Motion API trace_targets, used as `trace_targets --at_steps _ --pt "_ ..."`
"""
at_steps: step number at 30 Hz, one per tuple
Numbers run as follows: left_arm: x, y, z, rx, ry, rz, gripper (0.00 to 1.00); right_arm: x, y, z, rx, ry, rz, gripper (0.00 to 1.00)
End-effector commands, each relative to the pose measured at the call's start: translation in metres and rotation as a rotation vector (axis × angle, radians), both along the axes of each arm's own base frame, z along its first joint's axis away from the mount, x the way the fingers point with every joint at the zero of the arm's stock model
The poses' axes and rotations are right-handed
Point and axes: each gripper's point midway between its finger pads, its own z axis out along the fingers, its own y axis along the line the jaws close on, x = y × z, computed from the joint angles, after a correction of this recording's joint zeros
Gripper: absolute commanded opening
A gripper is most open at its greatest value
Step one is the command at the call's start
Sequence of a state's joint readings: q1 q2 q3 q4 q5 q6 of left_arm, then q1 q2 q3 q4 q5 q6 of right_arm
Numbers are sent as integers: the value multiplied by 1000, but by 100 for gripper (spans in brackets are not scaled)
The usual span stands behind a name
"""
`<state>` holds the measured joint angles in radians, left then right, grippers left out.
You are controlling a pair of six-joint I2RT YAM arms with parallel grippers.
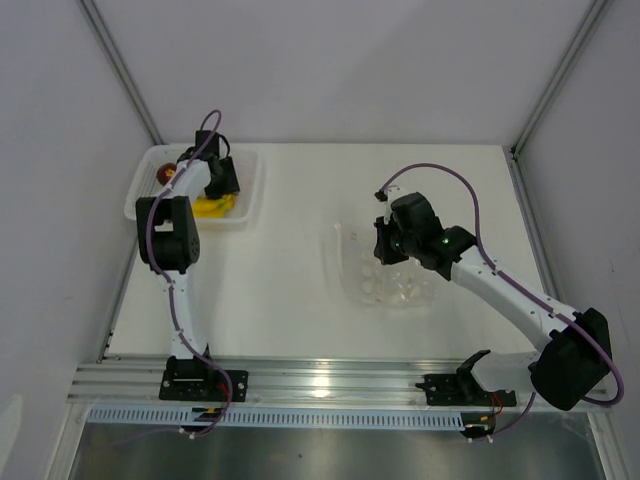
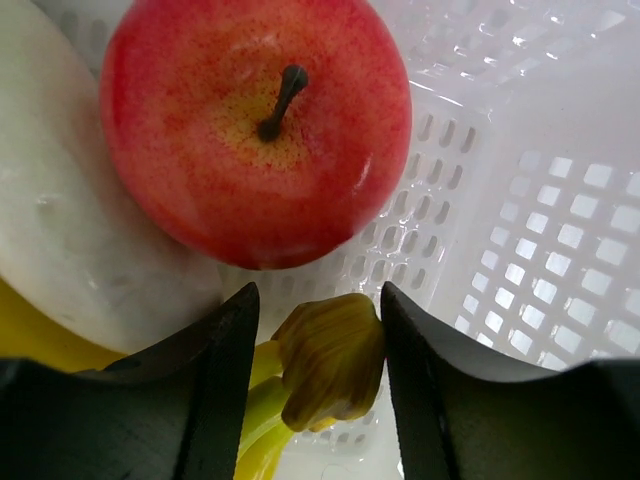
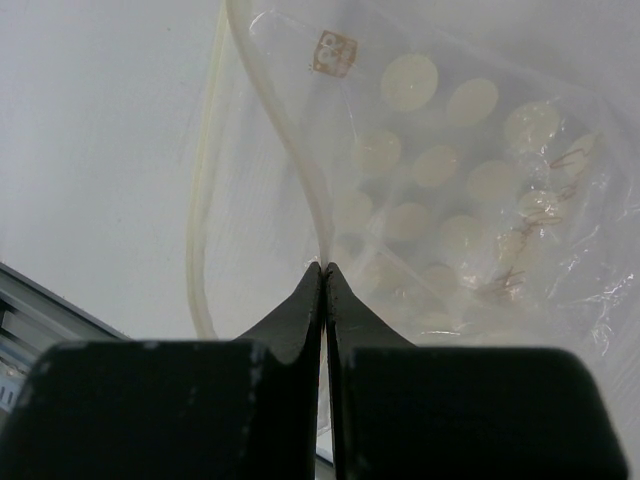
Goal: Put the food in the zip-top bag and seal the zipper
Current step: Pick up the fake fruit from the bin.
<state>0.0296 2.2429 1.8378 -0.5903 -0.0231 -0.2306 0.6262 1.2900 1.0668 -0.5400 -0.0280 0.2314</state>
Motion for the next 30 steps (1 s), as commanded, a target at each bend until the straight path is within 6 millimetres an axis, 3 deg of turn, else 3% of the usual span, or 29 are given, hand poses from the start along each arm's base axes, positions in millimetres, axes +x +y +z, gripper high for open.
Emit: trace_targets --at_steps 1,5,9,15,16,19,27,30 --pt "6 10 9 26 -12 8 53 5 4 12 34 -44 0 0" --pt "3 8 9 10 -24 6 52 6 5 14 43 -45 -2 0" --pt "1 4 15 -2 -66 1 60 5 8 11 51 -30 5 0" --pt "-4 4 17 0 -64 0 62 4 10 11 53 -28 9 0" --pt "-2 4 25 -1 -90 0 65 4 10 11 52 -27 9 0" --pt "-10 2 24 -13 -91 6 71 3 12 11 56 -26 13 0" --pt "-21 0 85 -77 -185 140 77 0 17 7 55 -12 22 0" --pt "-29 -3 99 -126 -179 223 79 -2 19 5 51 -7 26 0"
